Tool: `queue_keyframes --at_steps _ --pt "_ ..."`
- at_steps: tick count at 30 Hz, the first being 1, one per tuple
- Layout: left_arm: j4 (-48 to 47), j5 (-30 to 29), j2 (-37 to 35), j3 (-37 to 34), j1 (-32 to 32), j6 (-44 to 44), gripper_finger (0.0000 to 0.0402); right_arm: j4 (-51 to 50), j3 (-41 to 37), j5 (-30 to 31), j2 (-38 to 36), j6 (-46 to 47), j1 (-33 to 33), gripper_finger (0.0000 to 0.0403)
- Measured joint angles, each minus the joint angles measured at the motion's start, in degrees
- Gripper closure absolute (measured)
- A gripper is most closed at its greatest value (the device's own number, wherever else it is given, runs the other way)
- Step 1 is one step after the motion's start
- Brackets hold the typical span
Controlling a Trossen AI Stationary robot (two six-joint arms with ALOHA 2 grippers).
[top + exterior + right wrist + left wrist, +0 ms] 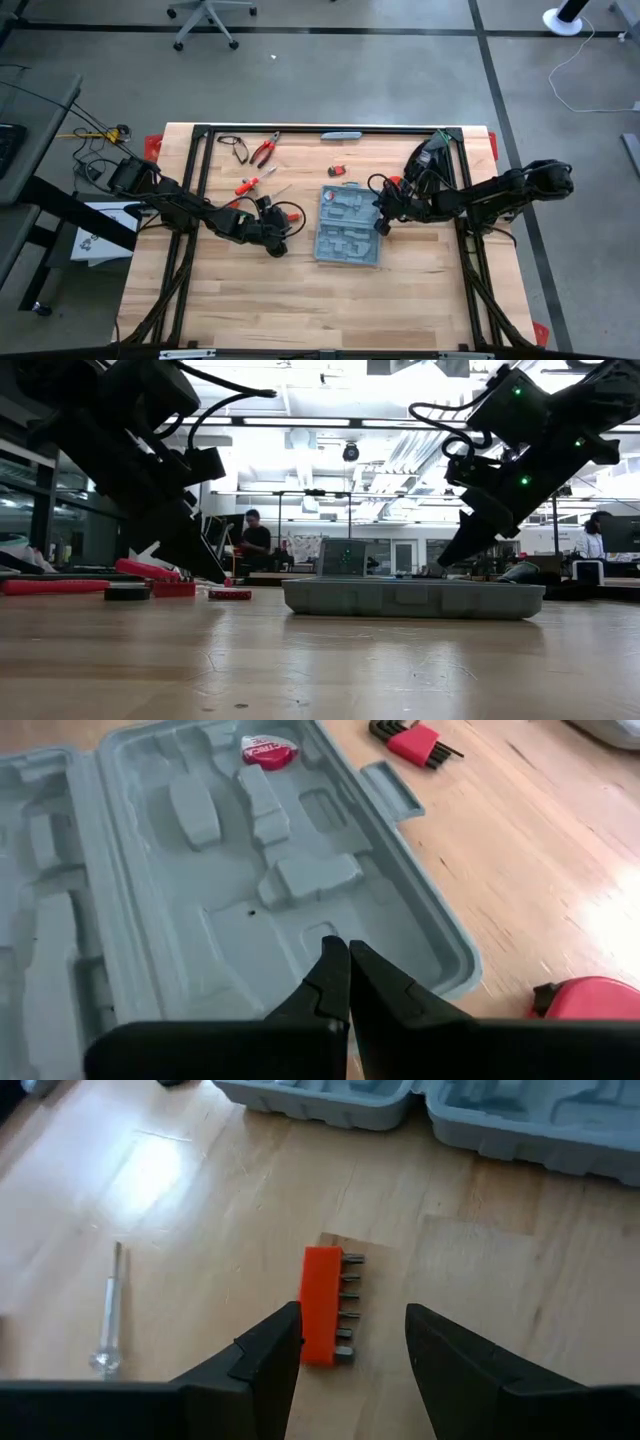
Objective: Prefit tool cases
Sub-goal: Put the right orange multi-bit set into the gray tool case
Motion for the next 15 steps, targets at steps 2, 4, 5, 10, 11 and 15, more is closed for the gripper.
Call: queue_keyframes --at_steps 2,4,5,10,11,15 --pt "0.01 0.17 0.00 0.00 0.00 -0.09 0.0232 -0.14 0.01 0.00 0.00 -0.03 -0.18 0.0402" --pt "0.01 0.17 0.00 0.00 0.00 -0.10 0.0232 -0.22 0.02 -0.02 0.00 0.04 -0.18 0.0402" --pt "0.03 0.17 0.00 0.00 0.00 -0.09 0.0232 -0.22 0.02 -0.02 0.00 0.04 -0.18 0.0402" --pt "0.09 0.16 0.00 0.00 0.00 0.87 0.0232 -0.23 0.02 -0.25 0.00 0.35 -0.16 0.0402" --pt "0.09 0.06 0.00 0.00 0.00 0.95 0.0232 -0.25 0.00 -0.31 0.00 0.45 -0.15 0.0402" --pt "0.09 -0.12 0.00 0.00 0.12 1.01 0.0232 -0.35 0.02 -0.52 0.00 1.70 -0.18 0.0402"
